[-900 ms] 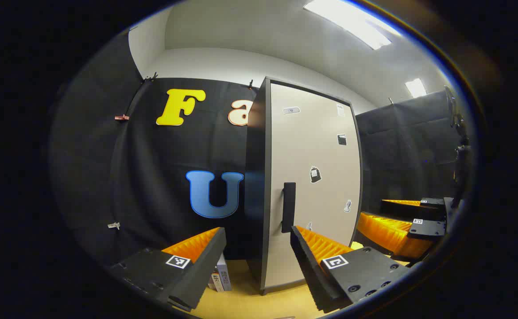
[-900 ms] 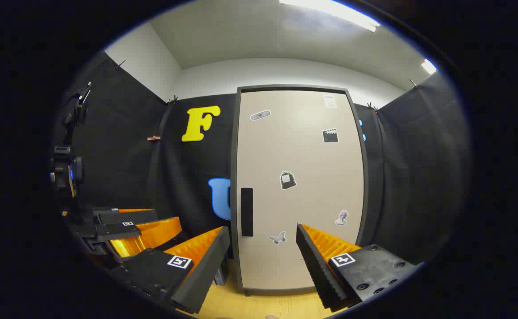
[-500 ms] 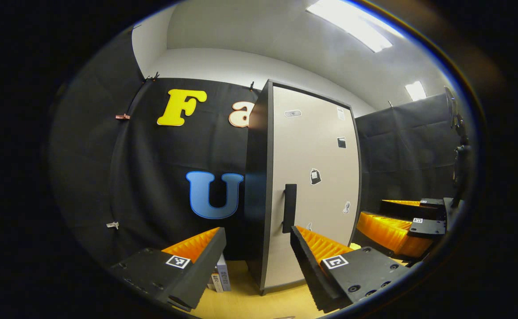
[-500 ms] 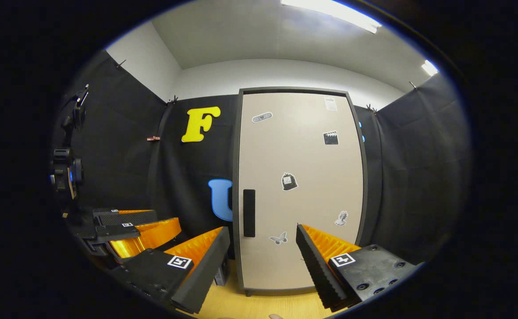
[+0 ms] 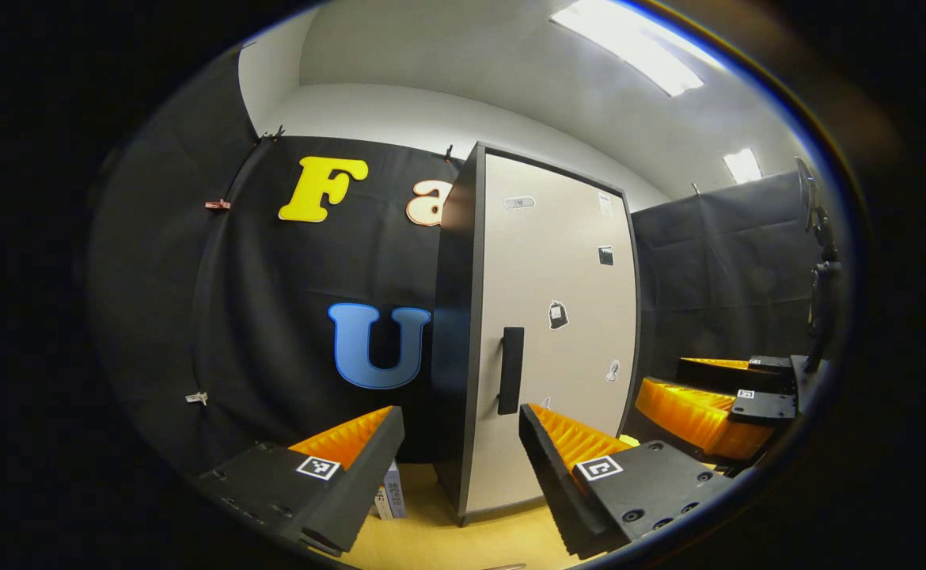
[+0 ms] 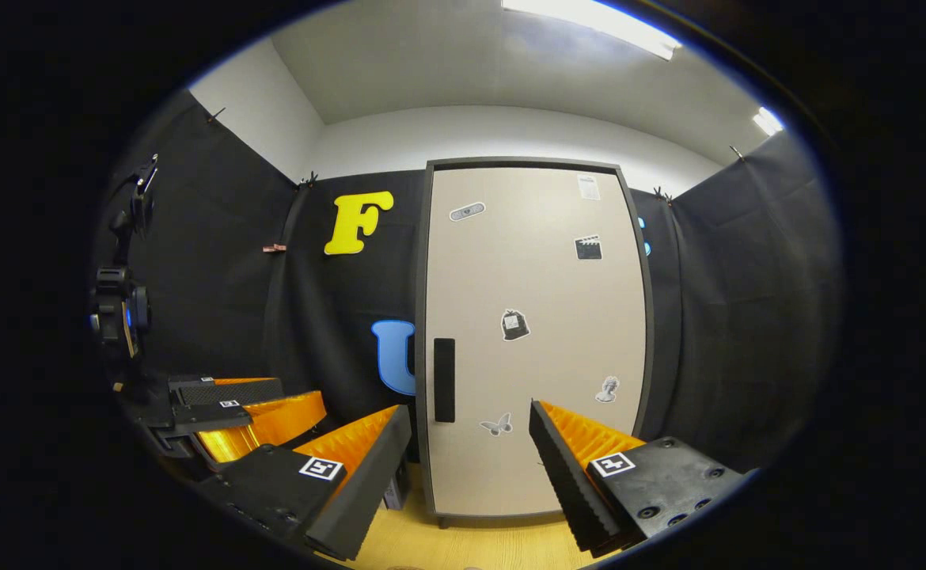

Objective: Open the cabinet door with the right hand, grasp the bottle in the cabinet with the left hand and place it on the coaster, then close the cabinet door with the right hand.

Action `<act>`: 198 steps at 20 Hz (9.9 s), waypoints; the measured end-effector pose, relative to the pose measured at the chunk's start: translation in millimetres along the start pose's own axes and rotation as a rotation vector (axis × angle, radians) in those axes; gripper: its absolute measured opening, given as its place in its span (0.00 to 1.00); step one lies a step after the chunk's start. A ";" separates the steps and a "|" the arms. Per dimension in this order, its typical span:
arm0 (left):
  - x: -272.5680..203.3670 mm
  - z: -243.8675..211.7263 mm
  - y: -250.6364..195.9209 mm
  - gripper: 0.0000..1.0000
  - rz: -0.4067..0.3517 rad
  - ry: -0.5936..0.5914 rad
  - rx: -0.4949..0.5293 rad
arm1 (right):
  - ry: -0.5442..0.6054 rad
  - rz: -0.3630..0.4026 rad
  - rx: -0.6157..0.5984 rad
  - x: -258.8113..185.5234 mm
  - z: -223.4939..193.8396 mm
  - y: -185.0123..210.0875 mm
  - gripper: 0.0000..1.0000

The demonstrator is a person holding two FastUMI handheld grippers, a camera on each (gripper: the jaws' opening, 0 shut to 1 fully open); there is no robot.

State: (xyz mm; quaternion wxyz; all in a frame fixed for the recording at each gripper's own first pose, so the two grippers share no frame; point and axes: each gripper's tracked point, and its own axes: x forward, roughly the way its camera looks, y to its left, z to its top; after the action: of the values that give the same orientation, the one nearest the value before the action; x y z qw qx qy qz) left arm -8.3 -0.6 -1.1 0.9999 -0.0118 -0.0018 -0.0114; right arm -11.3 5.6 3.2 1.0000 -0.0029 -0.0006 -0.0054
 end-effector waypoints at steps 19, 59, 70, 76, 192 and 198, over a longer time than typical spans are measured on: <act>-5.9 -20.6 38.8 0.93 0.047 0.035 -0.070 | -0.011 0.045 -0.001 86.7 -20.8 38.8 0.97; -4.8 -36.3 85.5 0.93 0.093 0.072 -0.056 | 0.083 -0.013 -0.021 171.9 -74.5 29.7 0.11; -13.1 -28.4 41.5 0.93 0.012 0.056 -0.042 | 0.123 0.016 -0.026 95.0 -59.9 2.6 0.10; -8.8 -28.3 -2.0 0.93 -0.091 0.048 -0.037 | 0.129 -0.005 -0.032 59.0 -51.9 -18.0 0.10; -2.9 -353.1 -68.1 0.78 -0.246 0.255 0.020 | 0.157 -0.154 0.092 -22.1 -123.8 -148.3 0.79; -15.7 -414.8 -65.8 0.78 -0.216 0.240 0.028 | 0.278 -0.109 0.132 -24.2 -185.5 -140.4 0.82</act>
State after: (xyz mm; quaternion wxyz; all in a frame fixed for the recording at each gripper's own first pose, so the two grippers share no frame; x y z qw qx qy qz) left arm -24.1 -75.8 -414.3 0.9859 0.0037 0.1161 -0.1202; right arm -36.8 -135.7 -181.5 0.9867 0.0635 0.1374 -0.0602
